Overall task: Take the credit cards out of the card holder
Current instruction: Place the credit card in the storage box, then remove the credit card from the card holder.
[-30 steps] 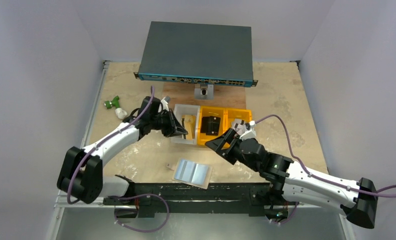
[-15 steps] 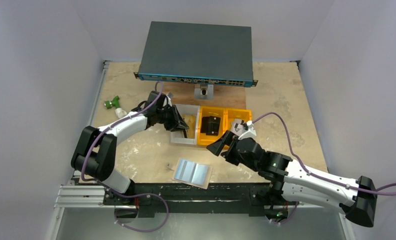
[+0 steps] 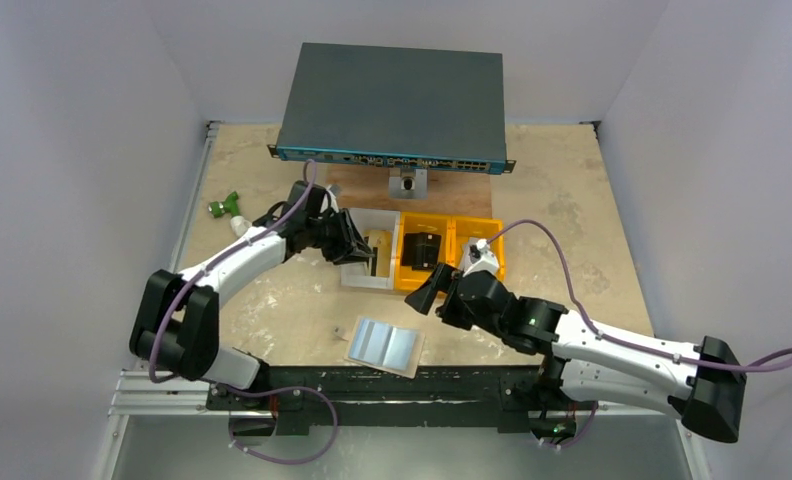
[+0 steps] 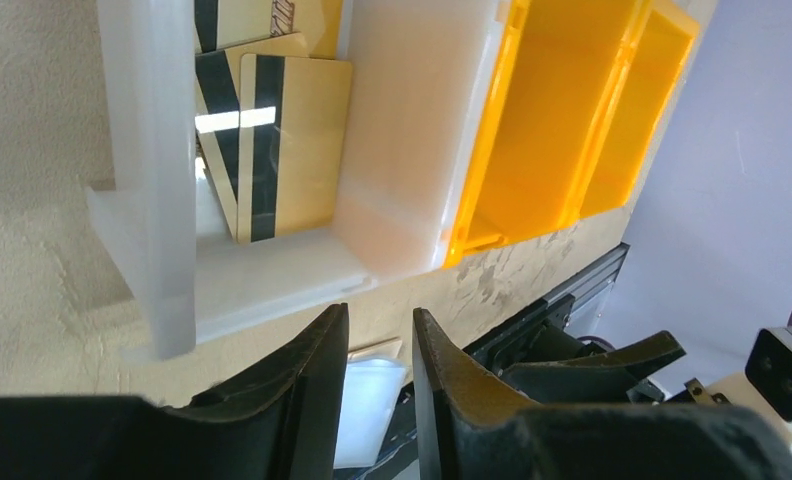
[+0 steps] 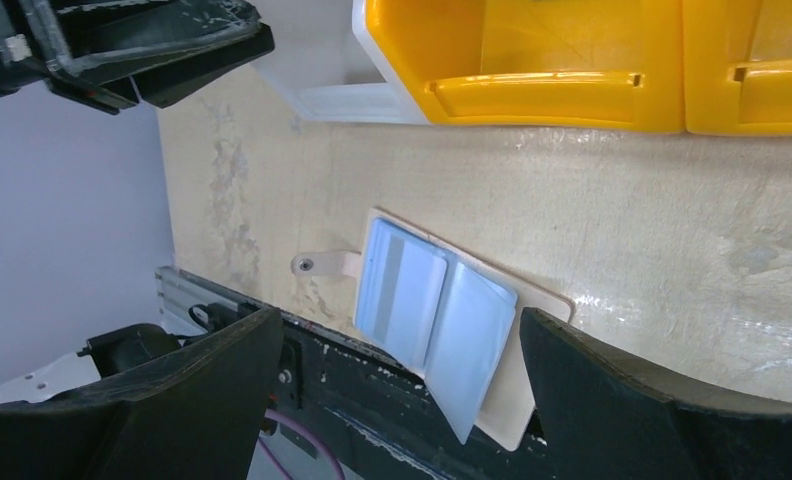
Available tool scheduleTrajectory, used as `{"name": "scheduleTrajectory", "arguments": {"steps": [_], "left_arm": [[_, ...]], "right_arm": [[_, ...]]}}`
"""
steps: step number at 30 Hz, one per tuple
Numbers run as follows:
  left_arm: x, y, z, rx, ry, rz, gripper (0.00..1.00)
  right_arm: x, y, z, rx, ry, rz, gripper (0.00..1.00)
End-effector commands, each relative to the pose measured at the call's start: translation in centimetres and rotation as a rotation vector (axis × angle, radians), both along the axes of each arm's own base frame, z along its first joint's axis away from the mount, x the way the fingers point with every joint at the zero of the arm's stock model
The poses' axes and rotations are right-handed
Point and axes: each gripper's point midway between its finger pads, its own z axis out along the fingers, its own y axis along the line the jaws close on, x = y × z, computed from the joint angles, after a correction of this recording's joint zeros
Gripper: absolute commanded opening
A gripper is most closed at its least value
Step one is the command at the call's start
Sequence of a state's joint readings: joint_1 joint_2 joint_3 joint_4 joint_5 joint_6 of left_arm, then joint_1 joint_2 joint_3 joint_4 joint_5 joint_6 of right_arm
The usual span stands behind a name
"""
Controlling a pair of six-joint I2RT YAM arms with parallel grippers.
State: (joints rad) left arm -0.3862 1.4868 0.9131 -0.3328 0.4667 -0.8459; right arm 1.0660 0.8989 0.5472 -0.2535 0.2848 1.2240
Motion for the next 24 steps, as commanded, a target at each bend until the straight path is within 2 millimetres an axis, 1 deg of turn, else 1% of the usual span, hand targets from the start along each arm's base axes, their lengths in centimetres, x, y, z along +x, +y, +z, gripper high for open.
{"name": "scheduleTrajectory", "arguments": {"steps": [1, 5, 8, 9, 10, 12, 14, 15, 19, 24], "left_arm": [[-0.5, 1.1, 2.7, 0.014, -0.091, 0.0, 0.29], [-2.6, 2.4, 2.8, 0.047, -0.103, -0.001, 0.29], [-4.7, 3.8, 2.4, 0.08, -0.097, 0.012, 0.28], [-5.4, 4.3, 2.2, 0.097, -0.09, 0.019, 0.28], [-6.0, 4.8, 2.3, 0.106, -0.094, 0.025, 0.28], [-7.3, 5.8, 2.1, 0.133, -0.082, 0.046, 0.28], [-8.3, 6.7, 2.0, 0.162, -0.08, 0.068, 0.28], [-8.7, 7.1, 1.9, 0.172, -0.08, 0.076, 0.28], [-10.2, 8.2, 1.7, 0.194, -0.077, 0.084, 0.28], [-11.5, 9.0, 1.6, 0.205, -0.086, 0.09, 0.28]], "right_arm": [[0.5, 2.3, 2.9, 0.047, -0.054, 0.063, 0.89], [-0.1, 4.0, 2.4, -0.004, -0.039, 0.104, 0.87], [-1.0, 5.8, 2.2, -0.061, -0.039, 0.128, 0.84], [-1.6, 6.5, 1.6, -0.085, -0.03, 0.144, 0.82], [-1.9, 7.3, 1.7, -0.1, -0.03, 0.152, 0.8], [-2.7, 8.6, 0.4, -0.16, -0.011, 0.178, 0.77], [-3.2, 9.5, -0.8, -0.225, 0.001, 0.192, 0.75], [-3.5, 9.8, -1.9, -0.274, 0.009, 0.198, 0.75], [-3.6, 10.5, -4.0, -0.401, 0.016, 0.197, 0.75], [-3.4, 11.3, -5.9, -0.5, 0.02, 0.2, 0.71]]}}
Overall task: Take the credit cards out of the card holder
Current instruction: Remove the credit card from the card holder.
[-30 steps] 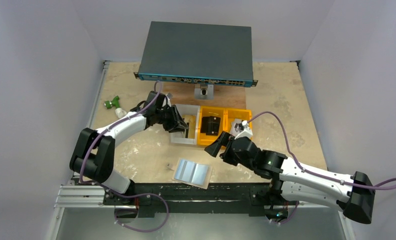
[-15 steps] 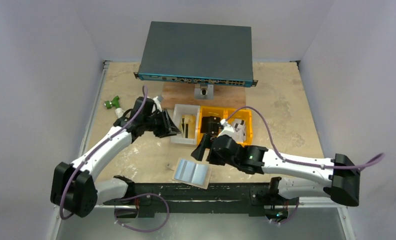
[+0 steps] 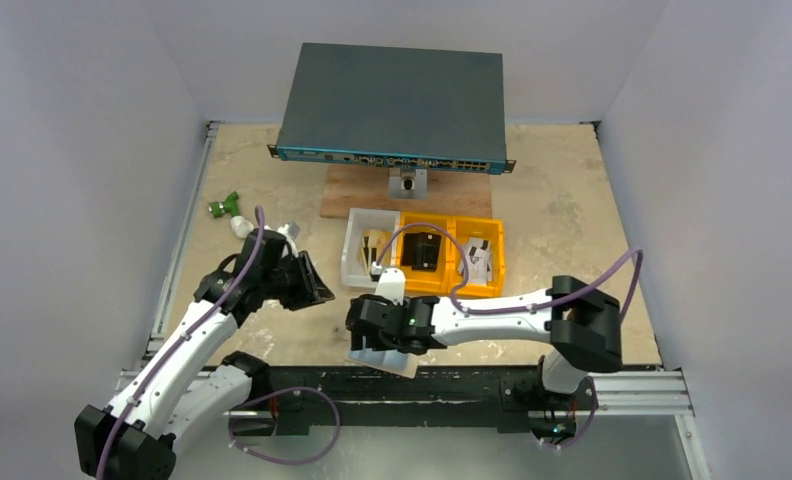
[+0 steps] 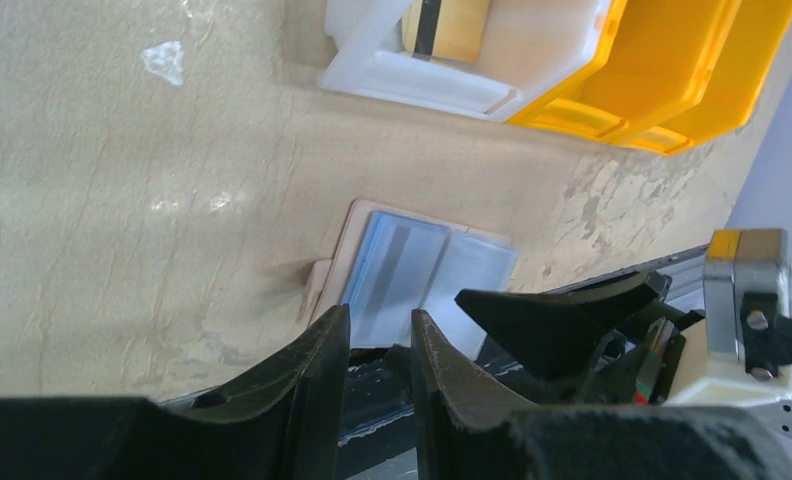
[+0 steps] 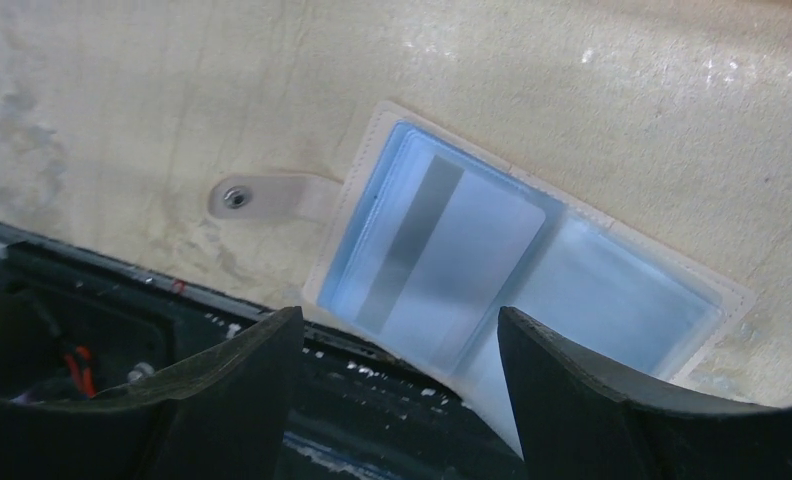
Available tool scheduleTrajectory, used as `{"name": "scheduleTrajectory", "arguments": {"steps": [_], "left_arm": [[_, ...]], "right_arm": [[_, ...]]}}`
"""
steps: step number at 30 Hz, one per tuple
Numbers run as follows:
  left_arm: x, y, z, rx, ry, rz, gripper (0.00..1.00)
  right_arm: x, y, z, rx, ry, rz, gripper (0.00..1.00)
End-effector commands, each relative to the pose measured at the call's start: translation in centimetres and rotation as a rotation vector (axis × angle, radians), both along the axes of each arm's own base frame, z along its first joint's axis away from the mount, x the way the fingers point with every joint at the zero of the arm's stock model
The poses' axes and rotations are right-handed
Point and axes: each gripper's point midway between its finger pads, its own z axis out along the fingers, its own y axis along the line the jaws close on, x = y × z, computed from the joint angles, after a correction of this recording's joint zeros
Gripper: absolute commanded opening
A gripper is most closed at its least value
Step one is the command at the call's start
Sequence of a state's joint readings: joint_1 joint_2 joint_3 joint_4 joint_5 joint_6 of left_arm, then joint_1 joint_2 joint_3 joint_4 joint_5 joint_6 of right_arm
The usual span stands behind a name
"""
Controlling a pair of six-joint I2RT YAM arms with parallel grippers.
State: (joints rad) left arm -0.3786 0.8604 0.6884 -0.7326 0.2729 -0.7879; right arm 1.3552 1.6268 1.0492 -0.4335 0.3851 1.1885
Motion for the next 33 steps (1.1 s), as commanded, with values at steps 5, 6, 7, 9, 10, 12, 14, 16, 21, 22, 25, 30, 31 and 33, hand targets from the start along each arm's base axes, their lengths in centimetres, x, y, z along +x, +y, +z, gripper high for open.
{"name": "scheduleTrajectory", "arguments": {"steps": [5, 6, 7, 9, 10, 12, 14, 16, 21, 22, 25, 30, 31, 33], "left_arm": [[-1.8, 1.1, -0.9, 0.026, 0.014, -0.003, 0.28], [-1.9, 1.1, -0.9, 0.023, 0.018, -0.007, 0.27], [-2.0, 1.1, -1.0, 0.022, 0.02, -0.009, 0.27], [-2.1, 1.0, -1.0, 0.016, 0.02, -0.01, 0.27], [-2.2, 1.0, -1.0, 0.009, 0.021, -0.01, 0.27], [-2.2, 0.8, -1.1, -0.002, 0.022, -0.012, 0.26], [-2.3, 0.7, -1.3, -0.003, 0.03, -0.014, 0.26], [-2.4, 0.8, -1.7, 0.001, 0.04, -0.014, 0.26], [-2.7, 0.7, -2.5, -0.005, 0.059, -0.008, 0.25], [-2.7, 0.7, -2.6, -0.005, 0.061, -0.005, 0.25], [-2.8, 0.7, -2.9, -0.012, 0.071, -0.001, 0.25], [-3.1, 0.6, -3.4, -0.02, 0.086, 0.007, 0.24], [-3.1, 0.6, -3.4, -0.022, 0.089, 0.007, 0.24], [-3.2, 0.6, -3.6, -0.022, 0.092, 0.01, 0.24]], "right_arm": [[1.0, 1.0, -1.5, -0.138, -0.05, -0.001, 0.63], [1.0, 1.0, -1.8, -0.153, -0.05, 0.0, 0.61], [1.0, 1.0, -2.1, -0.165, -0.05, 0.002, 0.59], [0.9, 0.9, -2.6, -0.182, -0.046, 0.005, 0.58], [0.9, 0.8, -2.9, -0.192, -0.044, 0.008, 0.58], [0.9, 0.7, -3.5, -0.214, -0.041, 0.013, 0.58], [0.8, 0.6, -3.9, -0.231, -0.038, 0.02, 0.58], [0.8, 0.4, -4.5, -0.249, -0.034, 0.027, 0.58], [0.5, -0.3, -5.7, -0.294, -0.019, 0.04, 0.56], [0.3, -0.4, -5.9, -0.297, -0.013, 0.042, 0.55], [-0.1, -0.8, -6.7, -0.303, 0.007, 0.06, 0.54], [-0.3, -1.3, -7.2, -0.3, 0.01, 0.072, 0.5], [-0.3, -1.4, -7.3, -0.298, 0.011, 0.072, 0.49], [-0.2, -1.7, -7.5, -0.293, 0.013, 0.072, 0.47]]}}
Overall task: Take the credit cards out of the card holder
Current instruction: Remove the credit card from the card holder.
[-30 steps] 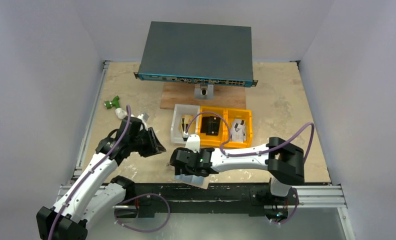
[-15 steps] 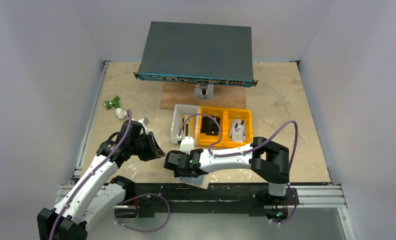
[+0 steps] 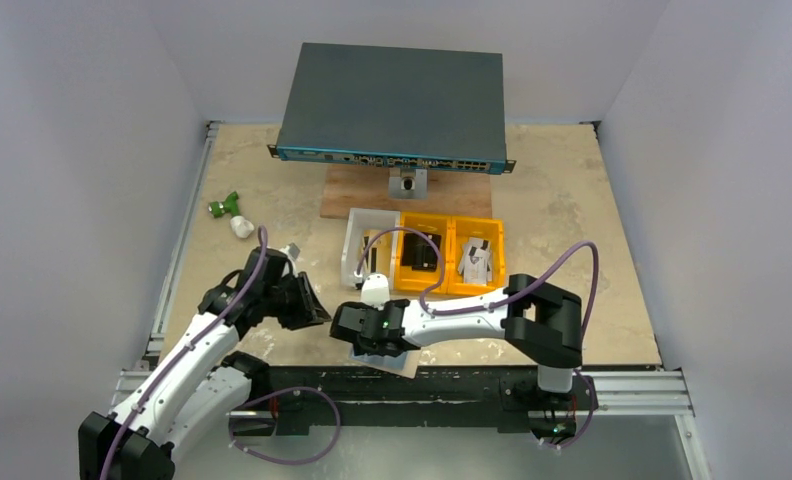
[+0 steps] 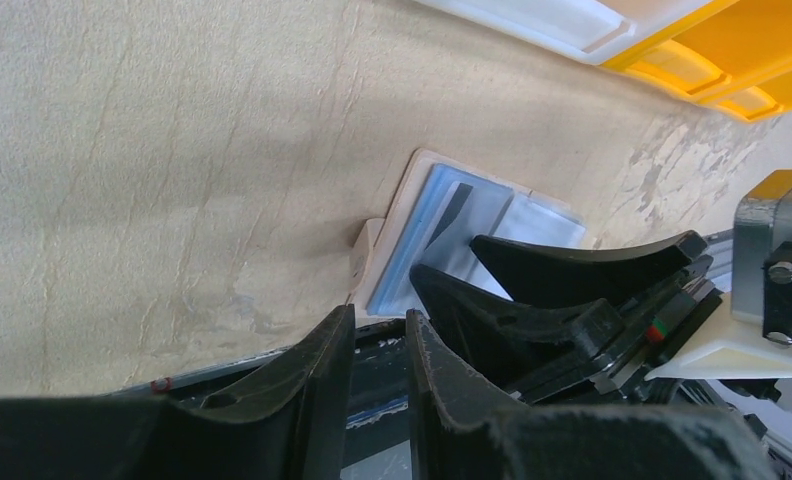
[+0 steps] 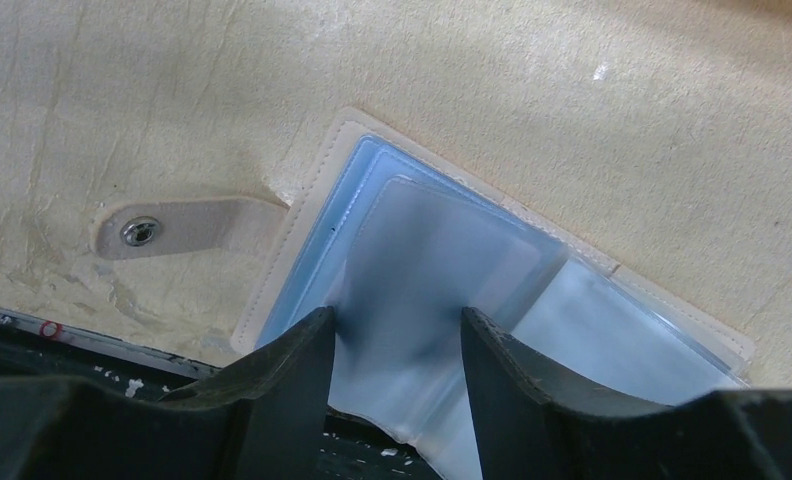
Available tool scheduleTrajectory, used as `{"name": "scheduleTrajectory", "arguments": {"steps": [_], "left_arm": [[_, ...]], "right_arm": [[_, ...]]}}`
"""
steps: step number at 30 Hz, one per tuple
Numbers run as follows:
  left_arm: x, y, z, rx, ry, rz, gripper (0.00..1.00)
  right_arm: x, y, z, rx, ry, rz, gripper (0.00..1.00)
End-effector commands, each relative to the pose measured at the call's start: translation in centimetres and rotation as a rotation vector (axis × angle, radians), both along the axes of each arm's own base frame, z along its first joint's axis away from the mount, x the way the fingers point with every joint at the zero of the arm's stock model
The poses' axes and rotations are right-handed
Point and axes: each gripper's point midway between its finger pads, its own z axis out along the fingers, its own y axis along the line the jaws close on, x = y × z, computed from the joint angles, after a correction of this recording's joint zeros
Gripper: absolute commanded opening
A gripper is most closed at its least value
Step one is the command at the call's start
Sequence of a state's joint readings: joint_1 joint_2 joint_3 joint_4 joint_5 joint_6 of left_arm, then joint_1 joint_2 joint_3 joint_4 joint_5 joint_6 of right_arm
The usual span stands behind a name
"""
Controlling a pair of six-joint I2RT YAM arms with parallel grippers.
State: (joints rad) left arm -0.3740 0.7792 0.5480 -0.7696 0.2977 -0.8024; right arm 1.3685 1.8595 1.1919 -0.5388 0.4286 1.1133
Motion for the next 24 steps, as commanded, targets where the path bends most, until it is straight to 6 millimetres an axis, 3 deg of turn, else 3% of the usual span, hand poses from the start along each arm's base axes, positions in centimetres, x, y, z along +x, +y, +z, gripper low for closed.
{"name": "scheduleTrajectory", "arguments": {"steps": [1, 17, 24], "left_arm": [[0.2, -0.4, 0.1, -0.033, -0.004, 0.011, 0.24], [-1.0, -1.9, -1.7, -0.05, 0.047, -0.015, 0.24], [-1.7, -3.6, -2.3, -0.037, 0.063, -0.07, 0.24]], "right_arm": [[-0.6, -2.1, -2.7, -0.055, 0.036, 0.009, 0.44], [0.8, -3.1, -2.3, 0.034, 0.018, 0.017, 0.03], [0.9, -3.1, -2.0, 0.106, 0.025, 0.036, 0.0]]}}
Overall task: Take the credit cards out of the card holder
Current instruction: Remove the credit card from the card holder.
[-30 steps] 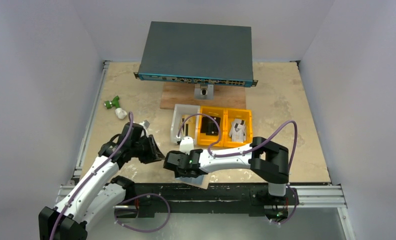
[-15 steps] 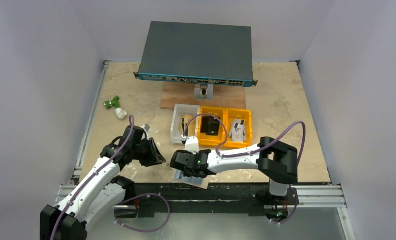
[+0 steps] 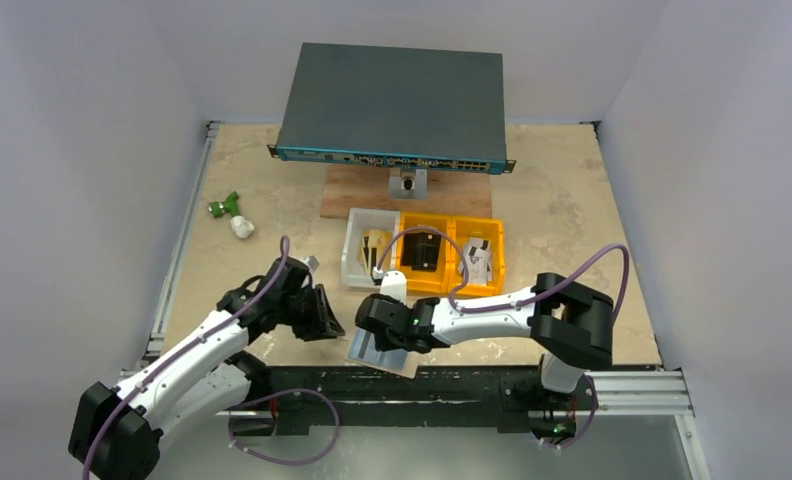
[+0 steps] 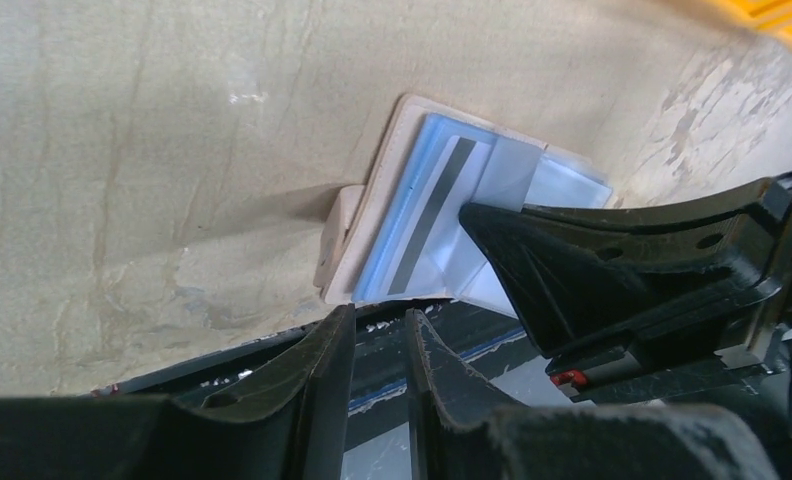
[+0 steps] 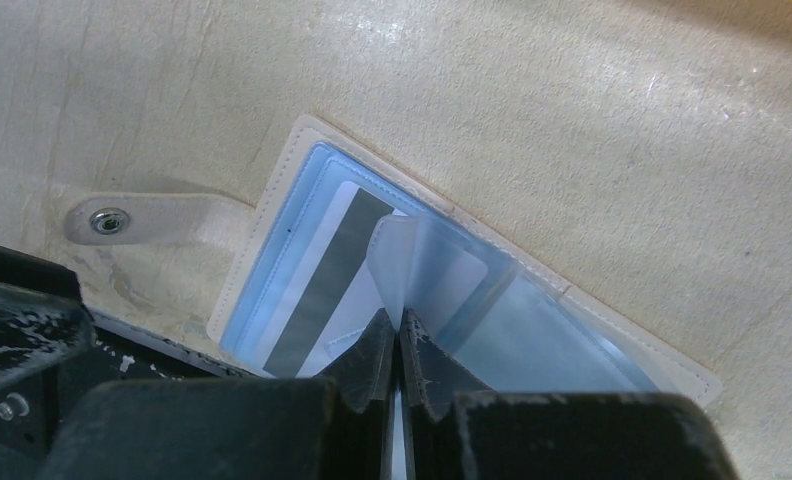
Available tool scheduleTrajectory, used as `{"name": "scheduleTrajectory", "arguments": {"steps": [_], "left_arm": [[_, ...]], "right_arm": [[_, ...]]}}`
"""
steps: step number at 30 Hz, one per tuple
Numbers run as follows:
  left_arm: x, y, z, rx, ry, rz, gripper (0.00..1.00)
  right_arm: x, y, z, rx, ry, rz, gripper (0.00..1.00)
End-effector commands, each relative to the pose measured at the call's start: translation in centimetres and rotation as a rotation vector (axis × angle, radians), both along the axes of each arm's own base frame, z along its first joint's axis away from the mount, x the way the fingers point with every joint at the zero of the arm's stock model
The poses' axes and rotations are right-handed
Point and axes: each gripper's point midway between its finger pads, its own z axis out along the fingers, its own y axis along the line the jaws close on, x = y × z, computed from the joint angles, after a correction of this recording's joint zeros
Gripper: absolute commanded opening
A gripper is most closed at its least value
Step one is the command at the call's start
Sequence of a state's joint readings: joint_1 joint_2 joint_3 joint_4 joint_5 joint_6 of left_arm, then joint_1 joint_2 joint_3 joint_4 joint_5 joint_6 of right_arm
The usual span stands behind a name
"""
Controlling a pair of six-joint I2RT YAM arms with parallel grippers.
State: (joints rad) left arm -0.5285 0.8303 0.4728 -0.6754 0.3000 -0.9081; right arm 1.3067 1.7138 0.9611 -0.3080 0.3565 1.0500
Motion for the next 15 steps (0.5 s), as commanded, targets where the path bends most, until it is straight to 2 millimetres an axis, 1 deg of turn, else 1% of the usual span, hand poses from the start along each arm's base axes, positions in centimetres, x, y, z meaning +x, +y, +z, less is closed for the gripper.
{"name": "scheduleTrajectory", "arguments": {"steps": [1, 10, 15], "left_arm": [[0.5, -1.4, -0.1, -0.016, -0.016, -0.012, 0.24], [-0.4, -3.5, -1.1, -0.039, 0.016, -0.119, 0.24], [-0.9, -4.6, -1.6, -0.035, 0.025, -0.176, 0.24]], "right_arm": [[0.1, -1.1, -1.7, -0.009, 0.013, 0.018, 0.0], [0.0, -1.4, -1.8, 0.094, 0.055, 0.013, 0.0], [-0.1, -1.1, -1.6, 0.172, 0.086, 0.011, 0.0]]}}
